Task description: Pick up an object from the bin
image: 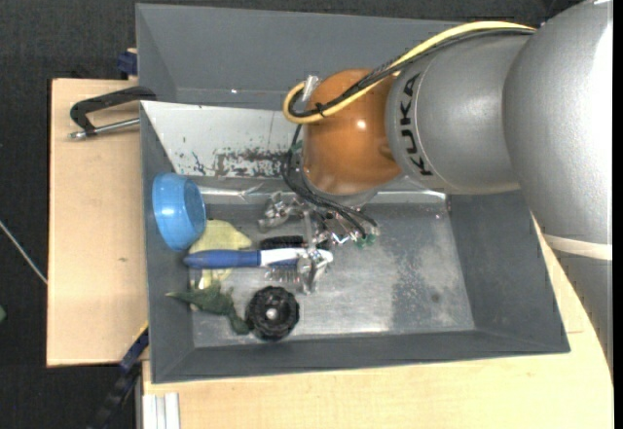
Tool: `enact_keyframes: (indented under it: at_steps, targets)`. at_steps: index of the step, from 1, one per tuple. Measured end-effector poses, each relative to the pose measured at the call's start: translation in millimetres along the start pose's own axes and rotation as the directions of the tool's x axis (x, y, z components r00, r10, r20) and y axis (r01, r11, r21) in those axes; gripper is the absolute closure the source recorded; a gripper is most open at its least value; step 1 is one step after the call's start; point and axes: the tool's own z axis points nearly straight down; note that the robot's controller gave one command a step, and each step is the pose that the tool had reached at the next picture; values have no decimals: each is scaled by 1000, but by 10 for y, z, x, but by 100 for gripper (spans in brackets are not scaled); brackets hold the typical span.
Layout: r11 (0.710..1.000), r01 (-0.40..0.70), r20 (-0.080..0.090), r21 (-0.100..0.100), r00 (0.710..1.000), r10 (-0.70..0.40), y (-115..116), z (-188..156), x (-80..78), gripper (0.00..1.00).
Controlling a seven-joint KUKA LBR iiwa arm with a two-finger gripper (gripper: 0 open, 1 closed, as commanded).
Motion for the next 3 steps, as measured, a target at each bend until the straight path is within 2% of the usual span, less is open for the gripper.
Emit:
enact_keyframes:
  at_steps: [1,2,3]
  targets:
    - [1000,-5,9,2,1000,5,-16,-26,-19,100]
    - [1000,-23,19,5,1000,23,-2,-1106,6,100]
    - [1000,-3,18,5,1000,3,29,-1699,-7,100]
